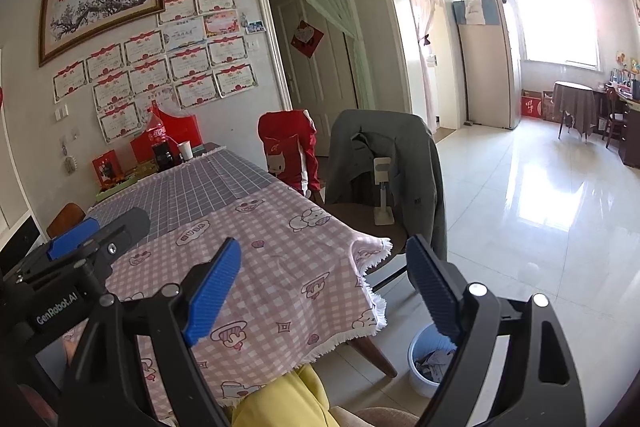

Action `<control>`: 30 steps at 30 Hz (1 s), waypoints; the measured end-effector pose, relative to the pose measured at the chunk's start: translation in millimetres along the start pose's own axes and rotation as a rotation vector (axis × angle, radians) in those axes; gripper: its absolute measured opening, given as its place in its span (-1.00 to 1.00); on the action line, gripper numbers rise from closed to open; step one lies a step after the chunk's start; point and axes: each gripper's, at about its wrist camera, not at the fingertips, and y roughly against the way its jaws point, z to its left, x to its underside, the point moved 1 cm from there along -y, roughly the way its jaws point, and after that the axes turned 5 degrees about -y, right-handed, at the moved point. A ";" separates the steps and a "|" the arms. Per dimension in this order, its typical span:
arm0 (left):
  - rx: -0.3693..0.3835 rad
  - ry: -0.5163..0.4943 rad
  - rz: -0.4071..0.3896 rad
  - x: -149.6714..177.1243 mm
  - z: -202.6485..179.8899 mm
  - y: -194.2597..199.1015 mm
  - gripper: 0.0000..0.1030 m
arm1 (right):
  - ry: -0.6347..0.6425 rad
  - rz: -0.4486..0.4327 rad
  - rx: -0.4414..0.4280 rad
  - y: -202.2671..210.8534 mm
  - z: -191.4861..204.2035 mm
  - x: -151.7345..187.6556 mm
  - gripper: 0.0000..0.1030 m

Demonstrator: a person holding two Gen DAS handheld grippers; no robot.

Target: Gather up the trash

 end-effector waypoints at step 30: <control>-0.007 -0.020 -0.009 1.2 -10.7 3.0 0.73 | -0.017 0.010 0.013 -1.1 -4.0 4.6 0.62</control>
